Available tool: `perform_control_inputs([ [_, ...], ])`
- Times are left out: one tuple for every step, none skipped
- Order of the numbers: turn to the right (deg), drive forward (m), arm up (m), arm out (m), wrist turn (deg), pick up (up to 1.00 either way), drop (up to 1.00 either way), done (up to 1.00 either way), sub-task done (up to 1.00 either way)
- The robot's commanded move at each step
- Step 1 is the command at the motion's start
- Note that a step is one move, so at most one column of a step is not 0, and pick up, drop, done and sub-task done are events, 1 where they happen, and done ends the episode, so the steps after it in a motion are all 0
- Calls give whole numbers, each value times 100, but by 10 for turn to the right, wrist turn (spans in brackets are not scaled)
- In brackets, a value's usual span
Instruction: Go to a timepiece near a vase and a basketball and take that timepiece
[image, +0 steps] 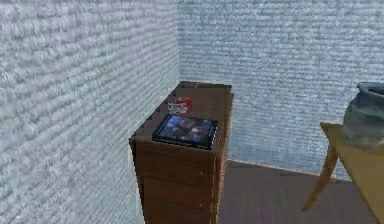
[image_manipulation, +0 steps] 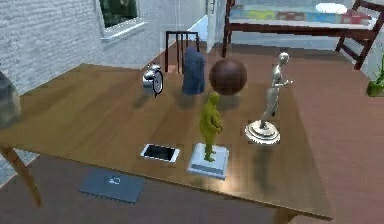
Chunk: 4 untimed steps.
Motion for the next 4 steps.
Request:
perform_control_inputs([
  [0,10,0,0,0,0,0,0,0],
  [450,0,0,0,0,0,0,0,0],
  [450,0,0,0,0,0,0,0,0],
  [450,0,0,0,0,0,0,0,0],
])
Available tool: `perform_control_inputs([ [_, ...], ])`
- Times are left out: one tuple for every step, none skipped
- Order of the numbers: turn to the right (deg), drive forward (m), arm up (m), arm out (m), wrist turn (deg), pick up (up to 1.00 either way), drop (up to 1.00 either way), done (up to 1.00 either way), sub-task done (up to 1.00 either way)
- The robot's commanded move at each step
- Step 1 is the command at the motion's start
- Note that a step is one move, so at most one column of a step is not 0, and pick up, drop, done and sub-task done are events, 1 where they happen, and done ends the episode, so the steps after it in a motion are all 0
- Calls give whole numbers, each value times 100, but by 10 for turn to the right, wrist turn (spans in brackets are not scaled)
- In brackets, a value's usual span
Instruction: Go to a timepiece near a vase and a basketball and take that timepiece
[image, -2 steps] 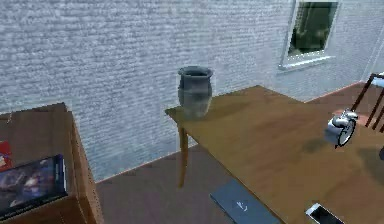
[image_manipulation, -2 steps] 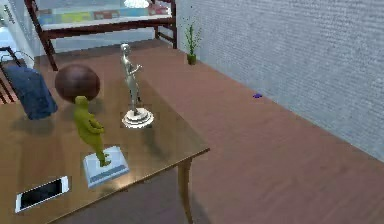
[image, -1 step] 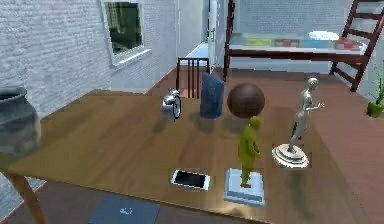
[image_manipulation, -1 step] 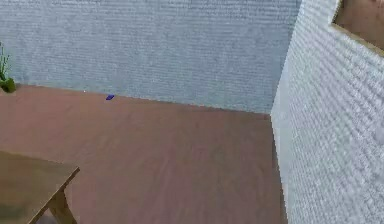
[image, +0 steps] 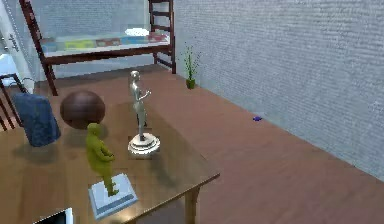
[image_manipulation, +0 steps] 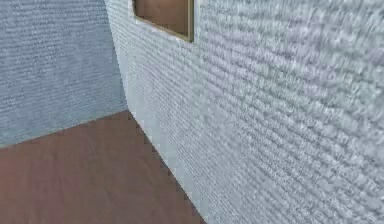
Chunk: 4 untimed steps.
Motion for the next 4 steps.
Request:
perform_control_inputs([
  [330,0,0,0,0,0,0,0,0],
  [0,5,0,0,0,0,0,0,0],
  [-450,0,0,0,0,0,0,0,0],
  [-450,0,0,0,0,0,0,0,0],
])
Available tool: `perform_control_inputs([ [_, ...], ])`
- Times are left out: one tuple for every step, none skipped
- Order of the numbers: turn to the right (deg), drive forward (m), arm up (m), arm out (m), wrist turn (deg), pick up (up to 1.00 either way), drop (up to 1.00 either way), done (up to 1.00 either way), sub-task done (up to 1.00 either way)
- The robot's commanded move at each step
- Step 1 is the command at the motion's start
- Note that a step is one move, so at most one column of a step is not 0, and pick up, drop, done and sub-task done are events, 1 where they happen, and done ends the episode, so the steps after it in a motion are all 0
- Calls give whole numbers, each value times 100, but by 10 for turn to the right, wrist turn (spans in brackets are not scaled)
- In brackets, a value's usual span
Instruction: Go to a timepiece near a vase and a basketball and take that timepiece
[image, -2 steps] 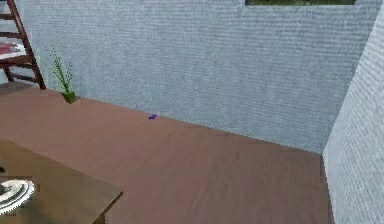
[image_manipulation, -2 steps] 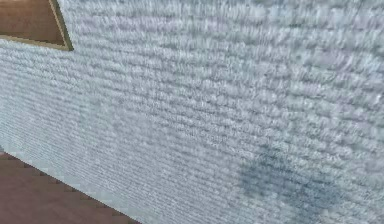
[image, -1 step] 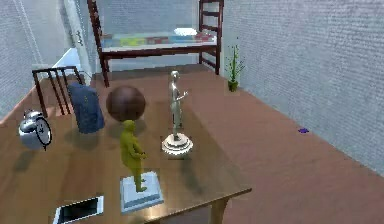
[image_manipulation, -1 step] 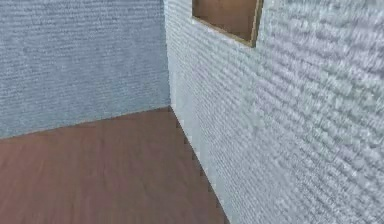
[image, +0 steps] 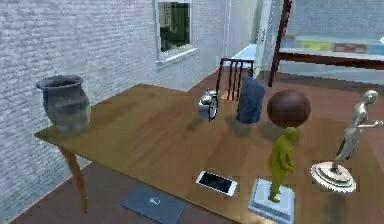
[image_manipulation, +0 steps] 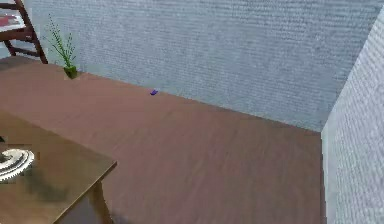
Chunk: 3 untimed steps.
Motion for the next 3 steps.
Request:
perform_control_inputs([
  [-450,0,0,0,0,0,0,0,0],
  [-360,0,0,0,0,0,0,0,0],
  [450,0,0,0,0,0,0,0,0],
])
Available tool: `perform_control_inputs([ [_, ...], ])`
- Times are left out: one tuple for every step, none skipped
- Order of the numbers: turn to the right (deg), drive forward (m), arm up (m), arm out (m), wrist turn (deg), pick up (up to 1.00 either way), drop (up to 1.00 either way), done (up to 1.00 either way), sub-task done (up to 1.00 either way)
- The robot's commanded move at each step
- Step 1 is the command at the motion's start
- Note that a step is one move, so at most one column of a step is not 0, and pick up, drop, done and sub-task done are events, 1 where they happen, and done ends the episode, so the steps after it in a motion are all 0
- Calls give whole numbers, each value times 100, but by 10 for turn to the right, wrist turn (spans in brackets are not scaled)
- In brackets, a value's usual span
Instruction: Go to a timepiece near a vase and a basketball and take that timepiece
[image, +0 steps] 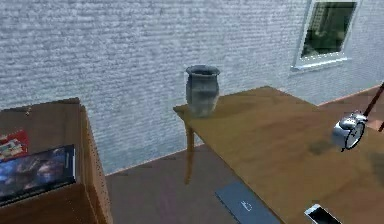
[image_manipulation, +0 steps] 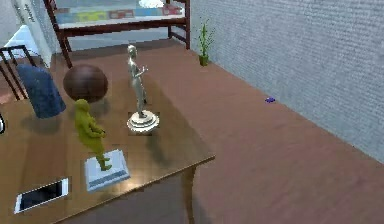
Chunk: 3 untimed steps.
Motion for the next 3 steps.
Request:
perform_control_inputs([
  [0,40,0,0,0,0,0,0,0],
  [-270,0,0,0,0,0,0,0,0],
  [450,0,0,0,0,0,0,0,0],
])
